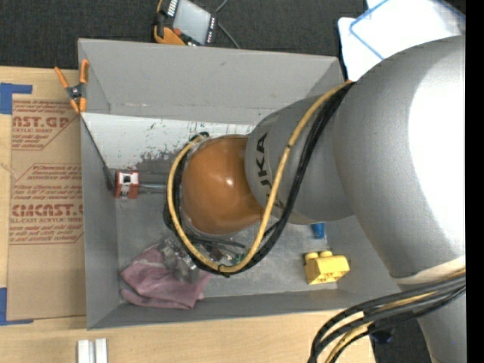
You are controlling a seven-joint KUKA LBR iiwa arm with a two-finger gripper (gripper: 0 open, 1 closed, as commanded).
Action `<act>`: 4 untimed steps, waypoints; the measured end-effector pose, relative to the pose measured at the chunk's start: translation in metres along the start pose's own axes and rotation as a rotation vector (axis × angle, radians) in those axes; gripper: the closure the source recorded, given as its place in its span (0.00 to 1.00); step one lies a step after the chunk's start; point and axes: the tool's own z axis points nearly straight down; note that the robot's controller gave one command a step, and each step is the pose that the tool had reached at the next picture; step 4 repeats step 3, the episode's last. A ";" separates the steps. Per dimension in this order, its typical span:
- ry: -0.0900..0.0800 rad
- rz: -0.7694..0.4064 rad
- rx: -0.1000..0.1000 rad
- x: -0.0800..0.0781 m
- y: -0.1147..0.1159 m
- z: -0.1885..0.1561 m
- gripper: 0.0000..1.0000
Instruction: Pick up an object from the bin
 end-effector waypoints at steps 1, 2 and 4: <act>-0.009 0.059 0.003 -0.006 -0.023 -0.085 1.00; -0.009 0.059 0.002 -0.006 -0.023 -0.085 1.00; -0.008 0.055 0.002 -0.005 -0.025 -0.094 1.00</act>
Offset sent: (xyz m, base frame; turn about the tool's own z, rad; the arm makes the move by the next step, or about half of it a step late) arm 0.0000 0.0000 0.0000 0.0000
